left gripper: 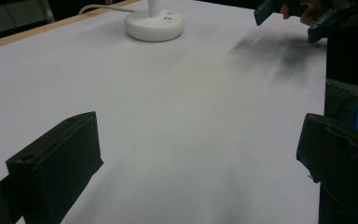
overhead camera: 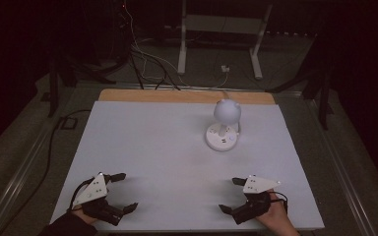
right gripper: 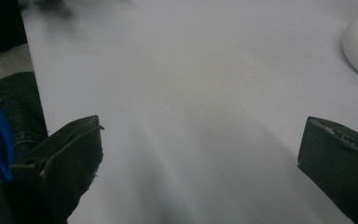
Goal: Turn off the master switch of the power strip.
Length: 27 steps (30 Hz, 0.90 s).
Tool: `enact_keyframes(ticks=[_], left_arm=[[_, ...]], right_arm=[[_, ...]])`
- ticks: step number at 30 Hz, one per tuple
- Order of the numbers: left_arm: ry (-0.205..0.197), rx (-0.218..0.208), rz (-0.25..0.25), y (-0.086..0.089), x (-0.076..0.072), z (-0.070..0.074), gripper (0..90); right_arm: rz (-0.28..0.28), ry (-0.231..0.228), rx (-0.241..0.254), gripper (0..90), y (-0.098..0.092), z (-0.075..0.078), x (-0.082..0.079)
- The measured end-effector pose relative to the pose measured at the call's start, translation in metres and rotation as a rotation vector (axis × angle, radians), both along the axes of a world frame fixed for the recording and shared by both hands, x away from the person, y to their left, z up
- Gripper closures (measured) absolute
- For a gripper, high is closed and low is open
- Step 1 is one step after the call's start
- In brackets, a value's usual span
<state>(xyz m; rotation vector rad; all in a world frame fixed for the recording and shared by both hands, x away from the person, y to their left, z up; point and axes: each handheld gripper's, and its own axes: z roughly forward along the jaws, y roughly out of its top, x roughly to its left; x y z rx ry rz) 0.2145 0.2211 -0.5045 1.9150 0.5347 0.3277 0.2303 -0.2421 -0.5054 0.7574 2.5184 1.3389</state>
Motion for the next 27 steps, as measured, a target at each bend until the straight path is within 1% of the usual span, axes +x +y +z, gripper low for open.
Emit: enact_keyframes(ticks=[2, 5, 6, 10, 14, 15, 17, 19, 20, 27], left_arm=[[0.002, 0.0, -0.001, 0.0, 0.0, 0.0, 0.3], [0.003, 0.002, -0.007, -0.001, 0.0, -0.001, 0.4], [0.004, 0.003, -0.008, -0.001, 0.0, -0.001, 0.3], [0.004, 0.005, -0.009, -0.001, 0.0, -0.001, 0.3], [0.006, 0.002, -0.009, -0.001, 0.0, -0.001, 0.3], [0.007, 0.001, -0.009, -0.001, 0.0, -0.001, 0.3], [0.007, 0.001, -0.009, -0.001, 0.0, -0.001, 0.4], [0.009, -0.001, -0.007, -0.001, 0.0, 0.0, 0.3], [0.009, -0.001, -0.007, -0.001, 0.0, 0.0, 0.3], [0.011, -0.002, -0.007, -0.001, 0.0, -0.001, 0.3]], right_arm=[[0.002, 0.003, -0.007, 0.0, 0.002, 0.001, 0.0], [0.009, 0.02, -0.005, 0.0, 0.005, 0.004, 0.0], [0.01, 0.016, -0.01, 0.0, 0.006, 0.005, 0.0], [0.015, 0.021, 0.017, 0.0, 0.009, 0.014, 0.001], [0.017, 0.017, 0.026, 0.0, 0.01, 0.019, 0.002], [0.021, 0.02, 0.034, 0.0, 0.011, 0.021, 0.003], [0.019, 0.015, 0.034, 0.0, 0.011, 0.022, 0.003], [0.018, 0.018, 0.042, 0.0, 0.011, 0.024, 0.004], [0.015, 0.017, 0.054, 0.0, 0.011, 0.026, 0.005], [0.002, 0.003, 0.066, 0.0, 0.009, 0.035, 0.01]])
